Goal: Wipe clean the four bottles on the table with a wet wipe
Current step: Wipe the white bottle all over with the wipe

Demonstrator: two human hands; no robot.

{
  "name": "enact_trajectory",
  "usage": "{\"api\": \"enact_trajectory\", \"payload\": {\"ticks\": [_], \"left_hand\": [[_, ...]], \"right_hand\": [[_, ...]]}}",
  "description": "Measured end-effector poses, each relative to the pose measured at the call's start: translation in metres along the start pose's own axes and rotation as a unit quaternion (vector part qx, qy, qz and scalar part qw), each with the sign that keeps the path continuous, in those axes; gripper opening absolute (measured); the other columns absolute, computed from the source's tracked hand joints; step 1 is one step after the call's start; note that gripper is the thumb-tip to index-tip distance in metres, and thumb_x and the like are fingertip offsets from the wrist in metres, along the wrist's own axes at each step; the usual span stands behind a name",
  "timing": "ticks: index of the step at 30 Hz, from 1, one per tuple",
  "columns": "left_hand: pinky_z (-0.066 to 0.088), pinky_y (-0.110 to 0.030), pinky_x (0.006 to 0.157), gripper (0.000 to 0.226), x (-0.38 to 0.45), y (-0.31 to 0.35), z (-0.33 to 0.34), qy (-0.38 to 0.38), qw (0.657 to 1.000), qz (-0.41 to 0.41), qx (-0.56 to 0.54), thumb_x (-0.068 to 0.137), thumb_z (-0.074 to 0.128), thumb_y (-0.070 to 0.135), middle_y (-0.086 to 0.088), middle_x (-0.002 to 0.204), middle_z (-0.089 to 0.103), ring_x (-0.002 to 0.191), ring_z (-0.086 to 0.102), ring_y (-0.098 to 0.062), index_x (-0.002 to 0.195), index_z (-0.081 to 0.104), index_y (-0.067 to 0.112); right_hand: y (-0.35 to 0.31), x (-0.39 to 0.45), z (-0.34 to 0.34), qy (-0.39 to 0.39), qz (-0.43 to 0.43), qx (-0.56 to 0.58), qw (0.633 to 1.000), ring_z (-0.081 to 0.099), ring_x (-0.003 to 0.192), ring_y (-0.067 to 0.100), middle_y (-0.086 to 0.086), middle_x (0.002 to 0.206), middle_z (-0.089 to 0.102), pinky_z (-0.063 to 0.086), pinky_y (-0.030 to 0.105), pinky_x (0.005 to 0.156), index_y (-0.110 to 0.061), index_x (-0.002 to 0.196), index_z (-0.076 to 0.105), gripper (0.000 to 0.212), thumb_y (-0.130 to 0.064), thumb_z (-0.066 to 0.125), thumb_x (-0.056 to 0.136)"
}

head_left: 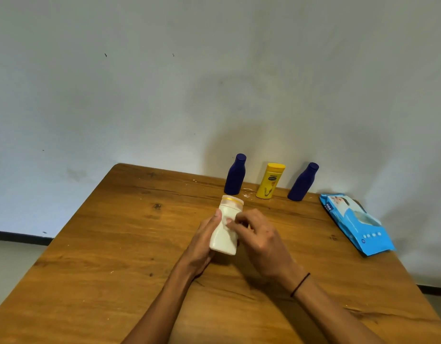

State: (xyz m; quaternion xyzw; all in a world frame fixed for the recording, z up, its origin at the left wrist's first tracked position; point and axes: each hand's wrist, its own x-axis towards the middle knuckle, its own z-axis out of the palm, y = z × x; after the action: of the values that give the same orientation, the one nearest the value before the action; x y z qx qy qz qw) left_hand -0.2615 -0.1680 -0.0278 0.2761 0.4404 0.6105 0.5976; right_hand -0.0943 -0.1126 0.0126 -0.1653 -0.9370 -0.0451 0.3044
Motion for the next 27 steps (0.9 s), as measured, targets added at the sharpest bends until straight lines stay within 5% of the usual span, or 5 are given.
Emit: {"api": "enact_trajectory", "payload": {"ticks": [3,8,17,23,27], "left_hand": [[0.057,-0.048,0.090,0.043,-0.001,0.000,0.002,-0.037,0.998,0.005,0.044,0.105,0.041,0.048,-0.012,0.107,0.077,0.097,0.072,-0.028,0.136,0.053,0.020],[0.059,-0.047,0.095,0.054,0.003,-0.005,-0.001,0.000,0.998,0.025,0.060,0.101,0.052,0.057,-0.018,0.123,0.072,0.113,0.070,-0.035,0.143,0.052,0.022],[0.060,-0.043,0.081,0.043,0.008,-0.003,-0.002,0.074,0.997,0.033,0.003,0.104,0.045,0.051,-0.018,0.122,0.066,0.099,0.069,-0.029,0.143,0.045,0.033],[0.059,-0.045,0.080,0.051,0.003,-0.001,0.003,-0.007,0.998,0.052,0.026,0.101,0.046,0.051,-0.013,0.114,0.074,0.090,0.073,-0.027,0.144,0.051,0.023],[0.060,-0.046,0.087,0.044,0.006,0.000,0.005,-0.020,0.995,0.091,0.029,0.111,0.036,0.043,-0.001,0.129,0.071,0.101,0.072,-0.025,0.154,0.042,0.042]], "right_hand": [[0.015,0.014,0.001,0.035,0.089,0.040,0.995,0.061,0.113,0.029,0.017,0.123,0.060,0.062,0.037,0.087,-0.005,0.125,0.062,0.046,-0.021,0.076,0.085],[0.004,0.019,0.007,0.063,0.169,0.141,0.973,0.054,0.118,0.011,0.005,0.126,0.055,0.055,0.025,0.097,-0.007,0.121,0.067,0.026,-0.010,0.070,0.095],[-0.018,-0.023,0.006,-0.034,0.002,0.090,0.995,0.055,0.111,0.018,0.009,0.125,0.054,0.058,0.023,0.084,-0.013,0.130,0.058,0.035,-0.025,0.061,0.096],[0.001,0.009,0.001,0.068,0.137,0.129,0.980,0.050,0.120,0.009,0.009,0.128,0.053,0.054,0.021,0.097,-0.010,0.129,0.062,0.037,-0.012,0.065,0.092],[0.002,0.029,0.008,0.143,0.236,0.188,0.942,0.058,0.108,0.004,0.000,0.115,0.059,0.053,0.018,0.093,-0.011,0.117,0.069,0.021,-0.004,0.067,0.097]]}}
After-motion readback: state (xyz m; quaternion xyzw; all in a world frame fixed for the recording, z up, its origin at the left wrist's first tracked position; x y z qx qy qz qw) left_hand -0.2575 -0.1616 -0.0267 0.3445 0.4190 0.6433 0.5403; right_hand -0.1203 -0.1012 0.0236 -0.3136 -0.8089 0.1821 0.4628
